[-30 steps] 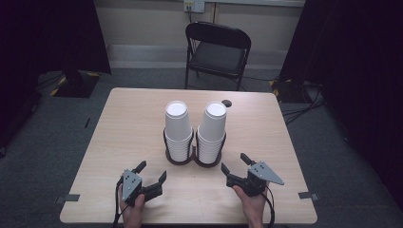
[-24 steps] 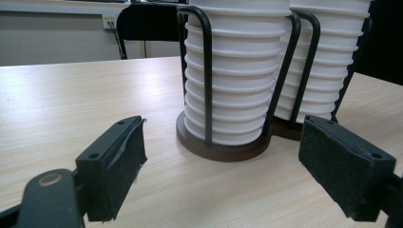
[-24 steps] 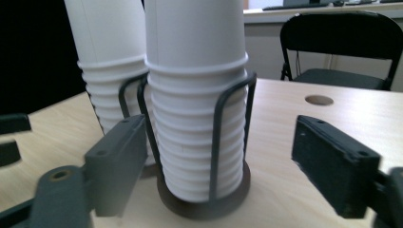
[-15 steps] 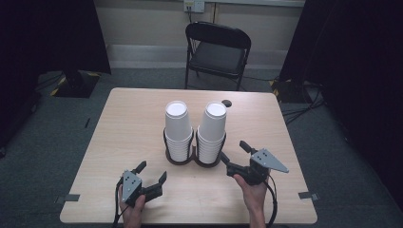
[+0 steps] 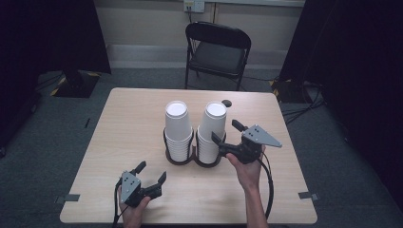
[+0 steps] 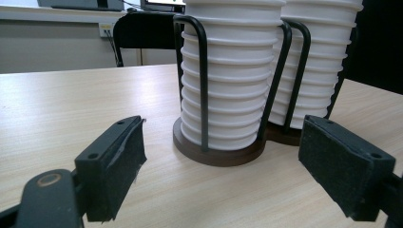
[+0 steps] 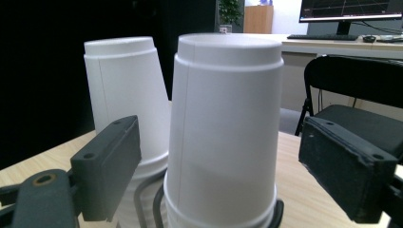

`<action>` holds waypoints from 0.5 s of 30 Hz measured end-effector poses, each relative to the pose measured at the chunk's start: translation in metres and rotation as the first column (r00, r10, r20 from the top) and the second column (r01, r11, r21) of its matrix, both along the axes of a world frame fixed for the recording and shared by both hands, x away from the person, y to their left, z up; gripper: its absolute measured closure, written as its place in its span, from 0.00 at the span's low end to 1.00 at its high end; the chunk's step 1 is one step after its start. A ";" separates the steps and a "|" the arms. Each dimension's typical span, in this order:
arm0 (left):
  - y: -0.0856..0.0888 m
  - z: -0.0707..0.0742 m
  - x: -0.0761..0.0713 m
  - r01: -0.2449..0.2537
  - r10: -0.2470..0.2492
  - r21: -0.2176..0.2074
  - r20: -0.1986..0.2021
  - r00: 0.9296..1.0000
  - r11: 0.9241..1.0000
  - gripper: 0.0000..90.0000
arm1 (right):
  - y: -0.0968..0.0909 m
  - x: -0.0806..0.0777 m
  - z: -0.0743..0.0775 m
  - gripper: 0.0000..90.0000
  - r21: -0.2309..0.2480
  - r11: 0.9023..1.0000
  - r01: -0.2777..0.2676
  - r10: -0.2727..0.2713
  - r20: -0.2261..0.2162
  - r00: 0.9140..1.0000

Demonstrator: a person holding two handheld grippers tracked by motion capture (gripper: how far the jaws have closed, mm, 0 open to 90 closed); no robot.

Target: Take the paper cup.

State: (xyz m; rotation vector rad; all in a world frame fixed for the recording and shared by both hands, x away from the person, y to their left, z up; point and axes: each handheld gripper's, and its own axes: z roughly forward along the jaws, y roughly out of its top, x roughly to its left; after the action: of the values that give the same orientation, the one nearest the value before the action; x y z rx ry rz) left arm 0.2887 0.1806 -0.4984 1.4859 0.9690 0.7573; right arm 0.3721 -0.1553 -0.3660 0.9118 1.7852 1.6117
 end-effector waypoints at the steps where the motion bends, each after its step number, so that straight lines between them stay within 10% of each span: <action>1: 0.000 0.000 0.000 0.000 0.000 0.000 0.000 1.000 1.000 0.17 | 0.001 0.001 0.002 0.15 -0.001 1.000 -0.001 0.001 0.005 1.000; 15: 0.000 0.000 0.000 0.002 -0.002 0.004 0.000 1.000 1.000 0.17 | 0.008 0.014 0.021 0.15 -0.006 1.000 -0.015 0.016 0.021 1.000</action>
State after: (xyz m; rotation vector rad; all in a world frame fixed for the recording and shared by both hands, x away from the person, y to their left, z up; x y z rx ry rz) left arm 0.2887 0.1805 -0.4983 1.4902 0.9666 0.7575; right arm 0.3861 -0.1471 -0.3454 0.8776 1.7860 1.6191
